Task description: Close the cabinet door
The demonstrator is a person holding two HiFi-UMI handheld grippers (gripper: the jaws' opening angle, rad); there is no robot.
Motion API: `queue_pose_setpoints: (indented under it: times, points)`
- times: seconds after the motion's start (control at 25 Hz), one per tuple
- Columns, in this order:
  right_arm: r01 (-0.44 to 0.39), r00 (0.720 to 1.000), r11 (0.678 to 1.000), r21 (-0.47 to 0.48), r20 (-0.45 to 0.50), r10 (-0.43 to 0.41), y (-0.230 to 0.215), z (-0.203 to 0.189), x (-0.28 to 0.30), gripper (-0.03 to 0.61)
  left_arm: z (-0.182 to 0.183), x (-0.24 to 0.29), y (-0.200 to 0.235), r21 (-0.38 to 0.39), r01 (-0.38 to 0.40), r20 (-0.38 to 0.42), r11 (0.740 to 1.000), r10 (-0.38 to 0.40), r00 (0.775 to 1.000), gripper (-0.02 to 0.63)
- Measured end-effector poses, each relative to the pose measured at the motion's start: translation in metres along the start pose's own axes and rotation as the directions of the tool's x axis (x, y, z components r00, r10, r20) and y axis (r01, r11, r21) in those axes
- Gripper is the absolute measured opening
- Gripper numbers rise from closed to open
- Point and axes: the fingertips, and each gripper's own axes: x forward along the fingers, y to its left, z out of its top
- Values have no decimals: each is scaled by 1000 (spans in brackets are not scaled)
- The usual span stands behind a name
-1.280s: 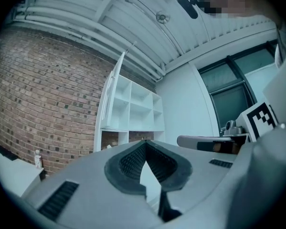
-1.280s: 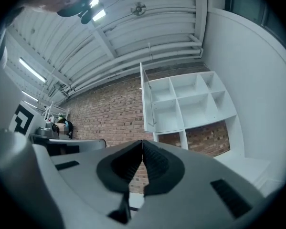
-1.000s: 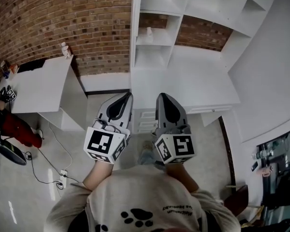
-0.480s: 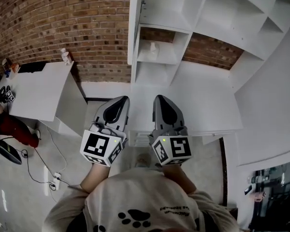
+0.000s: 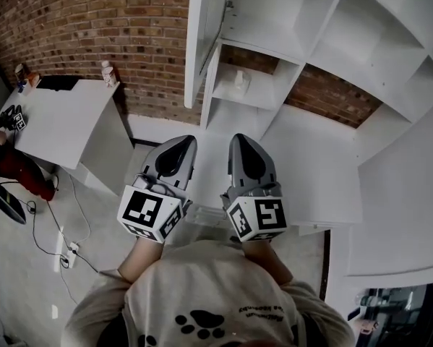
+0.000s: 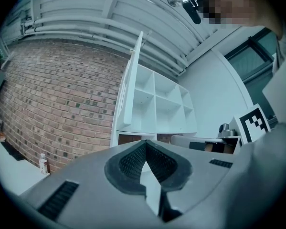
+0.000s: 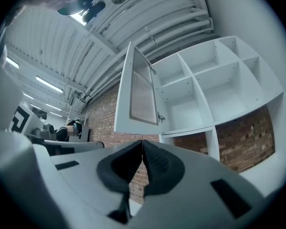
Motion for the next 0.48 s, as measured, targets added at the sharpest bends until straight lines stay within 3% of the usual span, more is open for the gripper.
queue_pose_setpoints:
  times: [0.2, 0.48]
  points:
    - [-31, 1000, 999, -8, -6, 31, 2, -7, 4, 11, -7, 1, 5, -13, -22, 5, 1000, 22, 1000, 9]
    - [-9, 1000, 1000, -23, -5, 9, -2, -7, 11, 11, -7, 11, 12, -23, 5, 16, 1000, -5, 1000, 9]
